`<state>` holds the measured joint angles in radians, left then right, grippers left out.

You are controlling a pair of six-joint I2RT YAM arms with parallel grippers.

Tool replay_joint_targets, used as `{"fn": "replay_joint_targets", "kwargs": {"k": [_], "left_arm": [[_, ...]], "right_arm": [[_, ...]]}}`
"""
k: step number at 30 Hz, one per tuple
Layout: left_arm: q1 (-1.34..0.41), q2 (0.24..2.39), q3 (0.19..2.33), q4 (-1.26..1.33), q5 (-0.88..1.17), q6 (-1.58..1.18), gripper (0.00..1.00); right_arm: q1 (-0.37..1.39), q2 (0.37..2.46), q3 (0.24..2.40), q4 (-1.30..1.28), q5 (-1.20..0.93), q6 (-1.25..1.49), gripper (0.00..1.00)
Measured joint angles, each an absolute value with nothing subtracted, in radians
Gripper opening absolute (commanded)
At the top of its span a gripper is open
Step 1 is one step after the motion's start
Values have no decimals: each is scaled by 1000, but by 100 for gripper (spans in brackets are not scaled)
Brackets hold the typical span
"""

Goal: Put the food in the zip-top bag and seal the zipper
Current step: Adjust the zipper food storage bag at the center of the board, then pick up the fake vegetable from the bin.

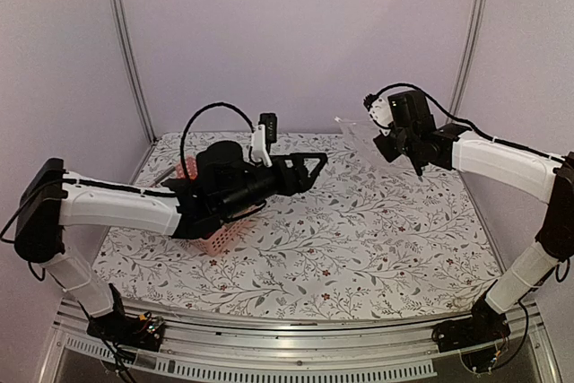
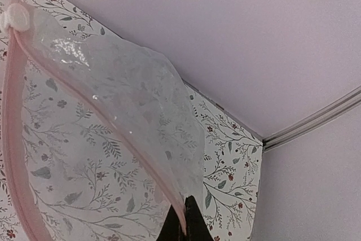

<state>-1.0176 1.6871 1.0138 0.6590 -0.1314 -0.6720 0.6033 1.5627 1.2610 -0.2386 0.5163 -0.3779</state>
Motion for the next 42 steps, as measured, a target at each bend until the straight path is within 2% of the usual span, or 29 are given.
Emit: {"fn": "replay_joint_targets", "kwargs": {"k": [3, 7, 12, 16, 24, 33, 42], "left_arm": [[-1021, 1520, 933, 585, -148, -628, 85], [-1021, 1355, 921, 317, -287, -571, 85], [-994, 1289, 943, -78, -464, -564, 86], [-895, 1274, 941, -325, -524, -596, 84], [-727, 1245, 930, -528, -437, -603, 70], [-715, 1150, 867, -655, -362, -596, 67], [-603, 1112, 839, -678, -363, -620, 86]], "right_arm": [[571, 1563, 1258, -238, 483, -374, 0], [558, 1563, 1240, -230, 432, -375, 0], [558, 1563, 1196, -213, 350, -378, 0], [558, 1563, 1163, -211, 297, -378, 0], [558, 1564, 1112, -189, 223, -378, 0], [540, 1559, 1047, -158, 183, -378, 0], [530, 1559, 1037, -141, 164, -378, 0]]}}
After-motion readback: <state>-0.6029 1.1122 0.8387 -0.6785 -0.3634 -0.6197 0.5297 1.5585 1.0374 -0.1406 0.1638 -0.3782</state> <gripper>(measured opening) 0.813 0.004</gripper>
